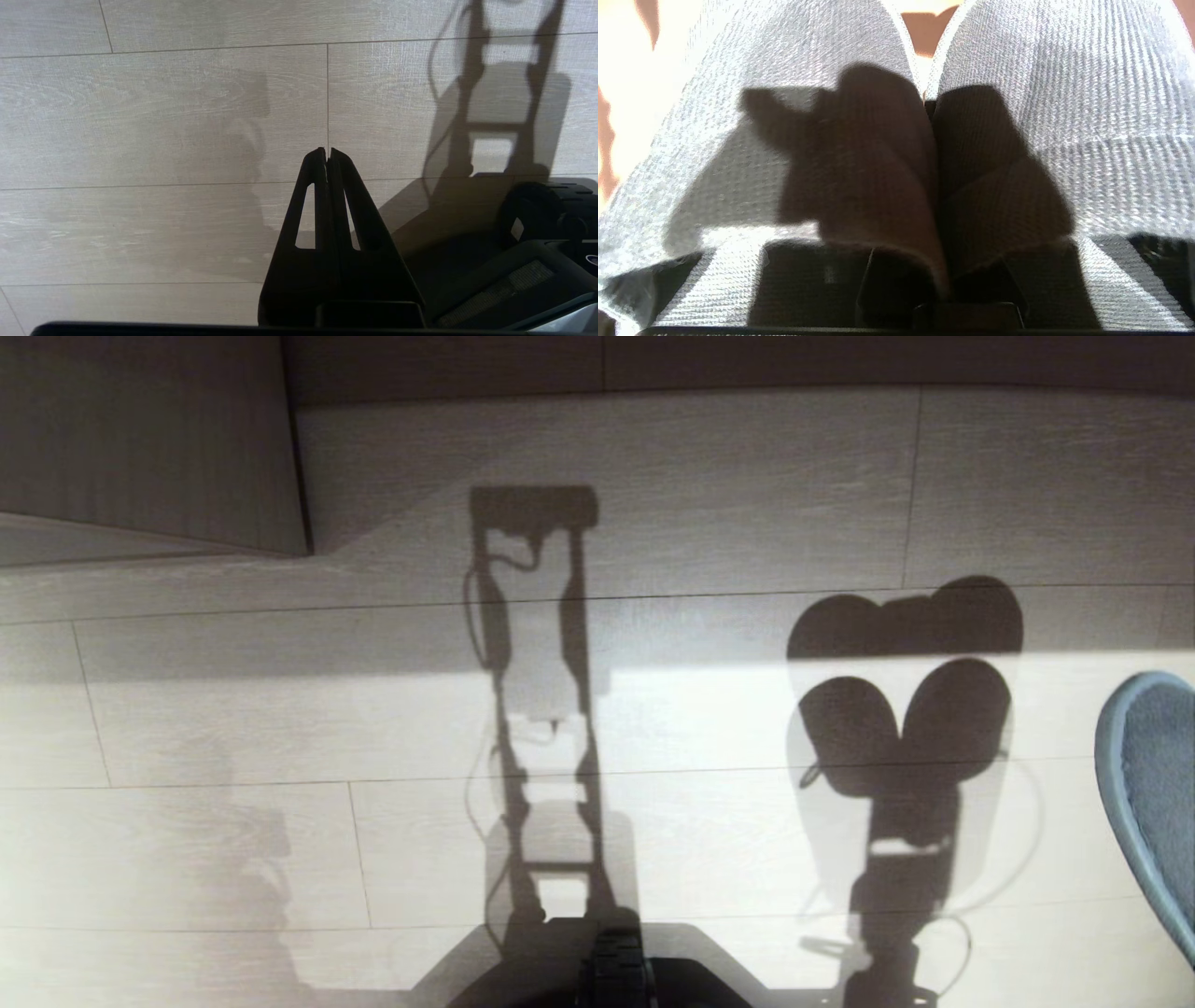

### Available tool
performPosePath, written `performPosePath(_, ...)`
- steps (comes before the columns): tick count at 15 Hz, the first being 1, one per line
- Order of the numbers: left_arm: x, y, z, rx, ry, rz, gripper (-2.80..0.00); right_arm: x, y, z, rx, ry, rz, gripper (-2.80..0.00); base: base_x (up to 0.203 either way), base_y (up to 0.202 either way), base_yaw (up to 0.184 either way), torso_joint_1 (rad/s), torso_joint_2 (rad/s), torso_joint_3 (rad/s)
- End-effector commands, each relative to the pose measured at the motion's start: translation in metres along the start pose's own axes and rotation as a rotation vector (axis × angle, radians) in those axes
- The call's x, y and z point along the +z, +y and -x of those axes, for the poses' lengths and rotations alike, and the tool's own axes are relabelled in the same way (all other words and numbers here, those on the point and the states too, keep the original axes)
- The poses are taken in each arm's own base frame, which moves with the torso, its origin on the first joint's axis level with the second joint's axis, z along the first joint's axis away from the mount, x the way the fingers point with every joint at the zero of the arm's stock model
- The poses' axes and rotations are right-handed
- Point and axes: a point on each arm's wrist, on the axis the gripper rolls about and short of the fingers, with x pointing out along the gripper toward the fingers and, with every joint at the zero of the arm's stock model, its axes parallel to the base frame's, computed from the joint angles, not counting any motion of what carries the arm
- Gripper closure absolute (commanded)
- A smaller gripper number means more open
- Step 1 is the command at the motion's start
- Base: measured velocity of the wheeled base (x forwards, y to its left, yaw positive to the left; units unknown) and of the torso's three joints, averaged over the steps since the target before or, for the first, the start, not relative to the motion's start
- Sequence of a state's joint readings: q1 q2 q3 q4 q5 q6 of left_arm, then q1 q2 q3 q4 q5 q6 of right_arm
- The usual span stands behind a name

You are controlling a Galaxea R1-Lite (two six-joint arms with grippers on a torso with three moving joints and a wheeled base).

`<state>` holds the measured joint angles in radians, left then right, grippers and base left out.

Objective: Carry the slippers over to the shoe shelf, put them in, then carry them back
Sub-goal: Place the slippers on the floor

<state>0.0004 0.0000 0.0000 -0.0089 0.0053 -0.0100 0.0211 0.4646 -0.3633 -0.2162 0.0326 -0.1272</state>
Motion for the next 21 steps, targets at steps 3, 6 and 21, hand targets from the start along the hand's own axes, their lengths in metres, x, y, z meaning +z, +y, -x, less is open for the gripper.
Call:
performPosePath(3, 0.000, 0.000, 0.000, 0.001, -0.002, 0.001, 0.00, 0.023, -0.006, -0.100, 0.015, 0.084, 0.021, 0.00, 0.000, 0.000, 0.000, 0.000, 0.00, 0.000)
performPosePath(6, 0.000, 0.000, 0.000, 0.001, -0.002, 0.001, 0.00, 0.023, -0.008, -0.163, -0.015, -0.007, 0.030, 0.00, 0.000, 0.000, 0.000, 0.000, 0.00, 0.000)
performPosePath(21, 0.000, 0.000, 0.000, 0.000, -0.002, 0.001, 0.00, -0.044, 0.019, -0.296, -0.083, -0.231, -0.112, 0.00, 0.000, 0.000, 0.000, 0.000, 0.00, 0.000)
